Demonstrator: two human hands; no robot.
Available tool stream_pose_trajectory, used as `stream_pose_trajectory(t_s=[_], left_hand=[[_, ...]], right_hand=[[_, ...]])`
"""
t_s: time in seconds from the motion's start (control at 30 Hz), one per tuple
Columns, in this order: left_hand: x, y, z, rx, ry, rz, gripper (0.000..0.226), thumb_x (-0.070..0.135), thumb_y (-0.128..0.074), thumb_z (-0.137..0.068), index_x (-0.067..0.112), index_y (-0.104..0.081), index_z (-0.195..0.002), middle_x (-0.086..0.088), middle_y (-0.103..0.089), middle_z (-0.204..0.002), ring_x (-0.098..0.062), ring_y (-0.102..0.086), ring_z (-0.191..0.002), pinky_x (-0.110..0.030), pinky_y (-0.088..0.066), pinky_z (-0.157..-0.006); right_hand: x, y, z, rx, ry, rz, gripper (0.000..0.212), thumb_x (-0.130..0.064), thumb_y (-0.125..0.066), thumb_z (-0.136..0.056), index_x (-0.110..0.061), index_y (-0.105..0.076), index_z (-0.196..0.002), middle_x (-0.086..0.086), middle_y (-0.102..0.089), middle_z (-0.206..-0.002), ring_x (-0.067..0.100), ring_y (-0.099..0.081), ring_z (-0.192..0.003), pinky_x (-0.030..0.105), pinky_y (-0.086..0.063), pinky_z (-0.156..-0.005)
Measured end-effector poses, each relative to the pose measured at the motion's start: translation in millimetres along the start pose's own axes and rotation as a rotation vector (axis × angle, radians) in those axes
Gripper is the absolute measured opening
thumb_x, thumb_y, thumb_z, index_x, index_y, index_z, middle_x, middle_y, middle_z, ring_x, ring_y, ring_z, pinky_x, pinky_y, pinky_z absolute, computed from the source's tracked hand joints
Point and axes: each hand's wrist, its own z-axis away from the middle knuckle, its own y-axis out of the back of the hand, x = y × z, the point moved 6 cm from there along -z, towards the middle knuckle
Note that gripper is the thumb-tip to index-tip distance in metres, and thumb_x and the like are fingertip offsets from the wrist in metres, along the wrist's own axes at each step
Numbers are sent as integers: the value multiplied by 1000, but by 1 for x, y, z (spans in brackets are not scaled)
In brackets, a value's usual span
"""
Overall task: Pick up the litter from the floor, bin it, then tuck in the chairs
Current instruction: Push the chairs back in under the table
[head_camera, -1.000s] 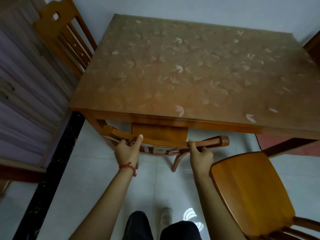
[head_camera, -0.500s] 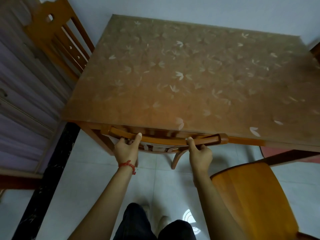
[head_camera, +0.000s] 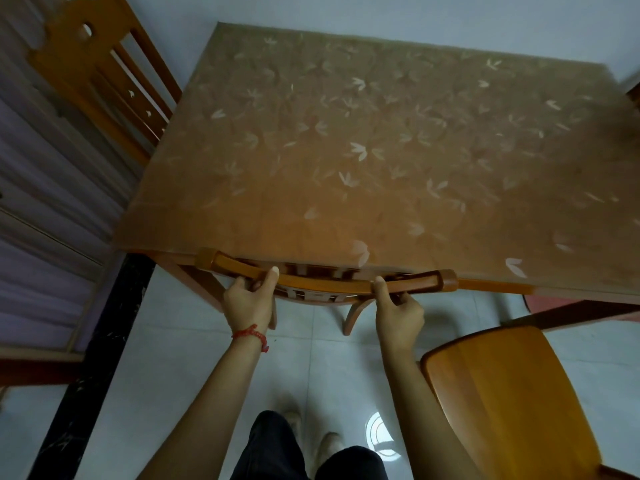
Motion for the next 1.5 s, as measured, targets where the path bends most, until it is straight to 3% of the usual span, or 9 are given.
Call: stream_pose_trajectory(t_s=[0.3, 0.5, 0.7, 0.8, 0.9, 1.07, 1.23, 1.4, 1.5], left_hand=[[1, 1, 3, -52, 7, 17, 32, 36, -69, -79, 4, -66, -82, -2, -64, -81, -8, -54, -69, -21, -38, -60], [7, 7, 14, -121, -51, -19, 40, 35, -61, -85, 6, -59, -113, -9, -64, -114, -24, -57, -105, -27, -40, -83], [1, 22, 43, -201, -231, -221, 54, 31, -59, -88, 8, -43, -134, -15, -44, -139, -29, -40, -128, -43, -35, -105], [-1, 28, 65, -283, -429, -406, 53, 26, -61, -88, 3, -43, -133, -18, -43, -139, -32, -37, -129, -45, -32, -106], [-10, 33, 88, -347, -593, -627, 53, 23, -63, -86, -4, -47, -128, -24, -47, -134, -39, -40, -126, -50, -32, -106], [-33, 52, 129, -393, -689, -817, 68, 45, -34, -82, -7, -53, -121, -26, -55, -126, -42, -47, -120, -54, -33, -102], [-49, 79, 157, -394, -738, -860, 71, 48, -28, -83, -5, -49, -126, -24, -52, -130, -39, -45, -123, -50, -30, -106], [-66, 105, 181, -420, -794, -865, 68, 47, -32, -84, -4, -49, -126, -24, -52, -131, -39, -44, -124, -50, -31, -105], [-78, 118, 195, -450, -861, -877, 54, 34, -58, -86, -4, -51, -124, -24, -53, -129, -39, -45, -123, -50, -32, -104]], right_hand=[[-1, 1, 2, -6, 9, 29, 31, -40, -62, -82, -15, -59, -64, -8, -54, -53, 3, -49, -47, 16, -34, -47], [-1, 4, 7, -74, 78, 109, 38, -47, -55, -85, -10, -62, -84, -7, -57, -66, 3, -51, -58, 17, -35, -51], [-10, 23, 33, -135, 331, 319, 27, -36, -54, -88, -15, -56, -106, -3, -60, -87, -1, -50, -67, 8, -34, -61], [-7, 33, 52, -192, 506, 480, 41, -33, -56, -88, -11, -49, -122, 10, -59, -118, 23, -54, -106, 31, -45, -86], [10, 45, 67, -285, 560, 690, 54, -37, -52, -90, -9, -37, -134, 15, -44, -139, 29, -39, -128, 43, -34, -105], [46, 71, 96, -364, 561, 824, 58, -42, -45, -92, -14, -28, -140, 11, -33, -147, 26, -27, -136, 41, -24, -110], [63, 96, 125, -337, 562, 870, 59, -46, -43, -91, -14, -30, -139, 9, -31, -149, 25, -23, -138, 42, -22, -111], [73, 118, 162, -255, 567, 874, 59, -45, -45, -90, -13, -33, -138, 11, -34, -147, 27, -27, -137, 43, -25, -110], [85, 131, 194, -201, 540, 855, 59, -46, -43, -90, -12, -33, -137, 12, -34, -147, 28, -26, -137, 44, -23, -110]])
